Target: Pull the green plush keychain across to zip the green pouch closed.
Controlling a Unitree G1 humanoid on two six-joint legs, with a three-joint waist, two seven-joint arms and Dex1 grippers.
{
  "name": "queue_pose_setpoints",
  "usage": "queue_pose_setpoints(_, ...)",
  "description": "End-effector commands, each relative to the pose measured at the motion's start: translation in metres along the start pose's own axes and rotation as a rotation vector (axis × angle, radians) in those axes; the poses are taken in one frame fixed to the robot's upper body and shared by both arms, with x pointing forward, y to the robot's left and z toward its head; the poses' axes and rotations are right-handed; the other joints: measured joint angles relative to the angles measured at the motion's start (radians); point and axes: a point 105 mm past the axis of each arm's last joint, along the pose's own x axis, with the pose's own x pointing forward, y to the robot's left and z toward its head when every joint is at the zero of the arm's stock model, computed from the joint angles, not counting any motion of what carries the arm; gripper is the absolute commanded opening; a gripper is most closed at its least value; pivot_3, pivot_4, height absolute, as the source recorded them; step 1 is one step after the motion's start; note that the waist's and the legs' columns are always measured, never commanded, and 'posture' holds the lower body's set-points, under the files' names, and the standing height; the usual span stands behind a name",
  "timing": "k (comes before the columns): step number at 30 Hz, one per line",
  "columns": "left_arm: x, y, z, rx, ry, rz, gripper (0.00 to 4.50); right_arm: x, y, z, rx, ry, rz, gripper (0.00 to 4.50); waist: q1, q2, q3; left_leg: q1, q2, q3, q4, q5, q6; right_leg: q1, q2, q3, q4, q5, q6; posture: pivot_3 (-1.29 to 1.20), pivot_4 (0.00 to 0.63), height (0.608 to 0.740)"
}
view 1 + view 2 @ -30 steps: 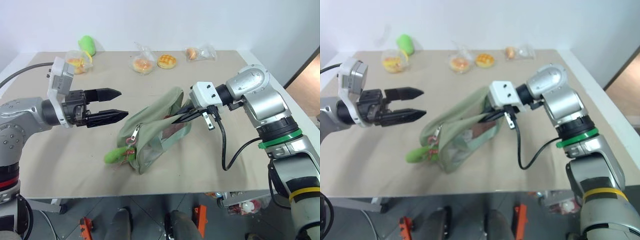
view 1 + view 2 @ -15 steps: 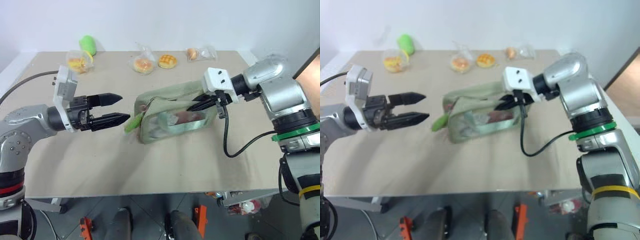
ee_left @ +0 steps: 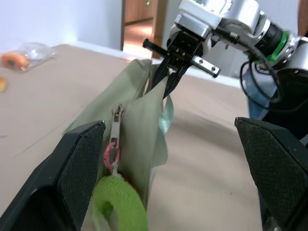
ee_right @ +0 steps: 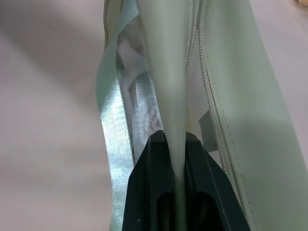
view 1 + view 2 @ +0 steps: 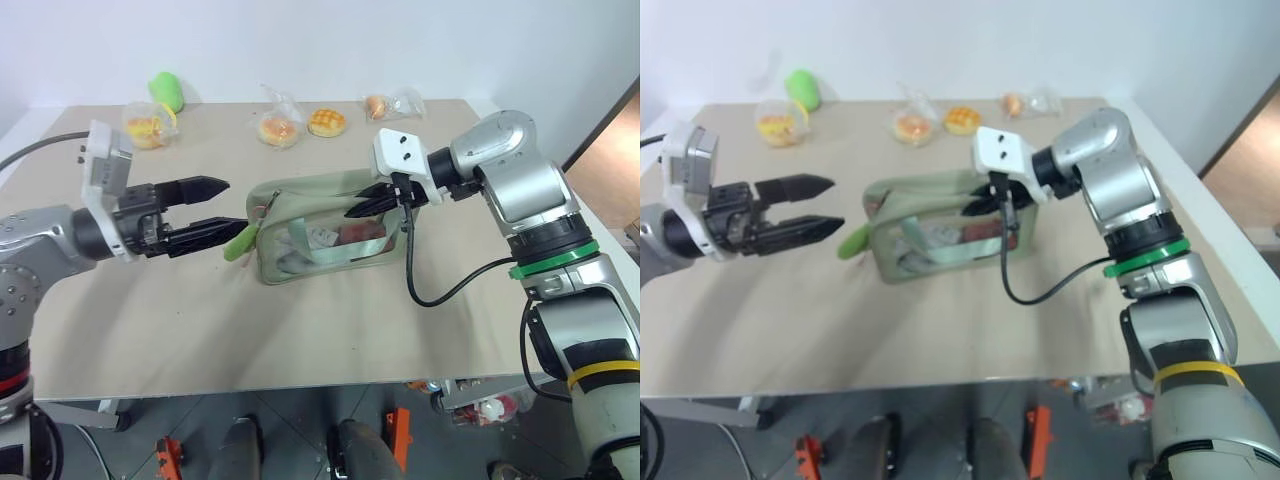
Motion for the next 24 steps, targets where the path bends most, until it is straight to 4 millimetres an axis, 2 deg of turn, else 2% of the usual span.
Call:
queue_pose_setpoints(1,-0.007,-0.007,0.008,0.073,0.029,0.0,4.5,-0.007,-0.005,0.017,-0.034,-0.044,-0.022,0.04,0.001,0.0,0.0,0.0,0.0,0.0,0.0,0.0,0.0,0.0,0.0,0.0,0.0,0.0,0.0,0.0,0.15,0.74)
queue_pose_setpoints(6,-0.013,-0.004,0.012,0.091,0.03,0.028,4.5,-0.005,-0.002,0.02,-0.012,-0.068,-0.002,0.04,0.0,0.0,0.0,0.0,0.0,0.001,0.0,0.0,0.0,-0.001,0.0,0.001,0.0,-0.001,-0.002,0.0,0.15,0.74)
queue_pose_setpoints(18,-0.004,-0.001,0.004,0.063,0.019,0.013,4.5,-0.009,-0.008,0.05,0.113,-0.18,0.023,0.04,-0.006,0.0,0.0,-0.002,0.001,0.004,-0.001,0.0,0.0,-0.005,0.001,0.004,0.001,0.0,0.0,0.0,0.15,0.74)
queue_pose_setpoints(24,-0.004,0.001,0.003,0.06,0.014,0.019,4.5,0.003,-0.003,0.044,0.164,-0.145,0.04,0.04,-0.006,0.0,0.0,-0.003,0.001,0.006,-0.001,0.0,-0.001,-0.007,0.001,0.007,0.001,0.001,0.001,0.0,0.15,0.74)
